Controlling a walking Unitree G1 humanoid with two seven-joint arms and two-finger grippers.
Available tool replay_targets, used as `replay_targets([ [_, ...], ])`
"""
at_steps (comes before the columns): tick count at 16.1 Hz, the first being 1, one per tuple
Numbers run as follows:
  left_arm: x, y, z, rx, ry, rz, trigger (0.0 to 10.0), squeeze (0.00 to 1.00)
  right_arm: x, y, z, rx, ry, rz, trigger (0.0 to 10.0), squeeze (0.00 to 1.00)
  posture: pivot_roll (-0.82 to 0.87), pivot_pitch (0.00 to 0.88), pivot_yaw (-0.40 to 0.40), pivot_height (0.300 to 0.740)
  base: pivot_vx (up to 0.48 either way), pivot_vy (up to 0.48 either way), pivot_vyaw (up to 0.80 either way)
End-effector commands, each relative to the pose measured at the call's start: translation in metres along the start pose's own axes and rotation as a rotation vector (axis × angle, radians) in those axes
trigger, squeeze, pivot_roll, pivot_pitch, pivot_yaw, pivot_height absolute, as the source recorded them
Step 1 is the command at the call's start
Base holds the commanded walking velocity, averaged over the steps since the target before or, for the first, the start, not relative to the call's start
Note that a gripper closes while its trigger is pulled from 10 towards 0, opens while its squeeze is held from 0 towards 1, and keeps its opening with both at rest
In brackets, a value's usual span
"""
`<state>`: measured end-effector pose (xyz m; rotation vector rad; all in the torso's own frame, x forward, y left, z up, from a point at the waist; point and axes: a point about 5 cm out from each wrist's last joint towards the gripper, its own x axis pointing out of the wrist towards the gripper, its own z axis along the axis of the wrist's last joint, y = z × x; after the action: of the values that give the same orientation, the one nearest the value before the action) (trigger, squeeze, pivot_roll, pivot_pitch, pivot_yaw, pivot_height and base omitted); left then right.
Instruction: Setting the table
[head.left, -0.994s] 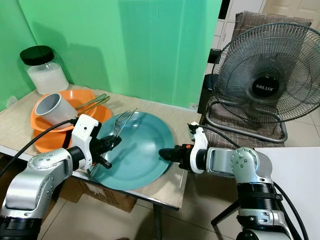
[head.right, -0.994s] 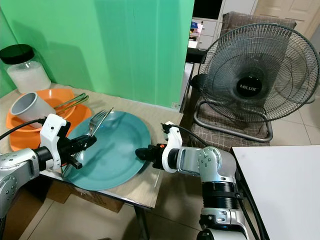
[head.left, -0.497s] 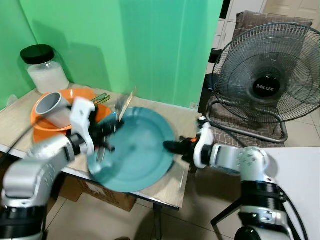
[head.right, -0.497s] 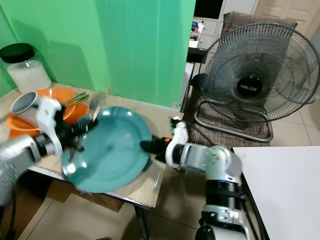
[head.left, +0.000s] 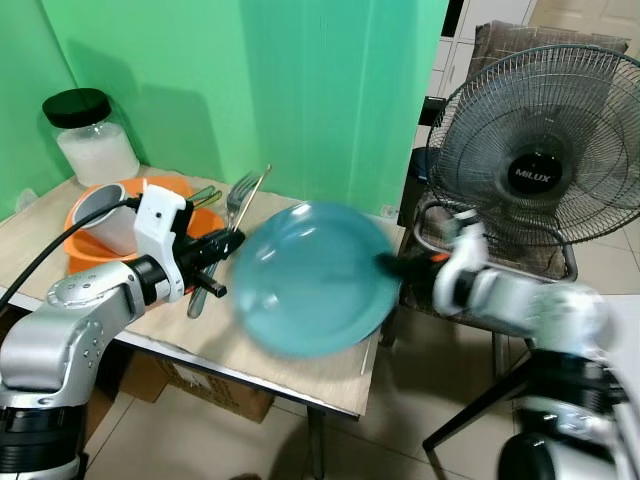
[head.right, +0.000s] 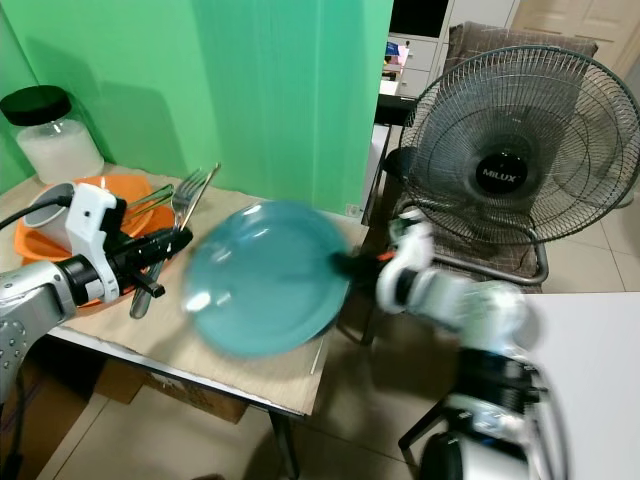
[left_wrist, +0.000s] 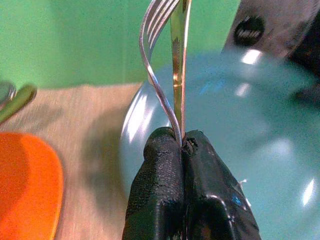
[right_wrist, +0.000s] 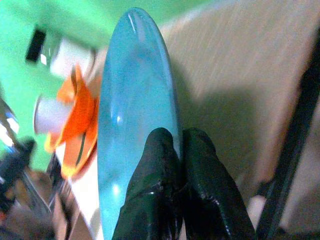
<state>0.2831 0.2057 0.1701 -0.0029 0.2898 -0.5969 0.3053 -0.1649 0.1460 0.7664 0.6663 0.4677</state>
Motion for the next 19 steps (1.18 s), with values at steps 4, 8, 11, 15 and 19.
replay_targets([
  [4, 0.014, 0.019, -0.009, 0.096, 0.063, 0.102, 0.0, 0.0, -0.026, 0.007, 0.029, -0.056, -0.09, 0.026, 0.0, 0.0, -0.08, 0.0, 0.024, 0.74, 0.0, 0.0, 0.0],
  [8, 0.03, 0.023, -0.021, 0.122, 0.09, 0.069, 0.0, 0.0, -0.045, 0.004, 0.04, -0.068, -0.129, 0.011, 0.0, 0.0, -0.09, 0.0, 0.023, 0.74, 0.0, 0.0, 0.0],
  [11, 0.049, 0.03, -0.036, 0.136, 0.138, 0.07, 0.0, 0.0, -0.063, 0.004, 0.048, -0.087, -0.171, 0.008, 0.0, 0.0, -0.12, 0.006, 0.039, 0.74, 0.0, 0.0, 0.0],
  [15, 0.061, 0.027, -0.045, 0.115, 0.165, 0.05, 0.0, 0.0, -0.07, 0.004, 0.041, -0.094, -0.163, 0.014, 0.0, 0.0, -0.13, 0.008, 0.055, 0.74, 0.0, 0.0, 0.0],
  [19, 0.068, 0.029, -0.04, 0.108, 0.152, 0.046, 10.0, 1.0, -0.07, 0.007, 0.032, -0.078, -0.168, 0.023, 0.0, 0.0, -0.14, 0.004, 0.072, 0.74, 0.0, 0.0, 0.0],
])
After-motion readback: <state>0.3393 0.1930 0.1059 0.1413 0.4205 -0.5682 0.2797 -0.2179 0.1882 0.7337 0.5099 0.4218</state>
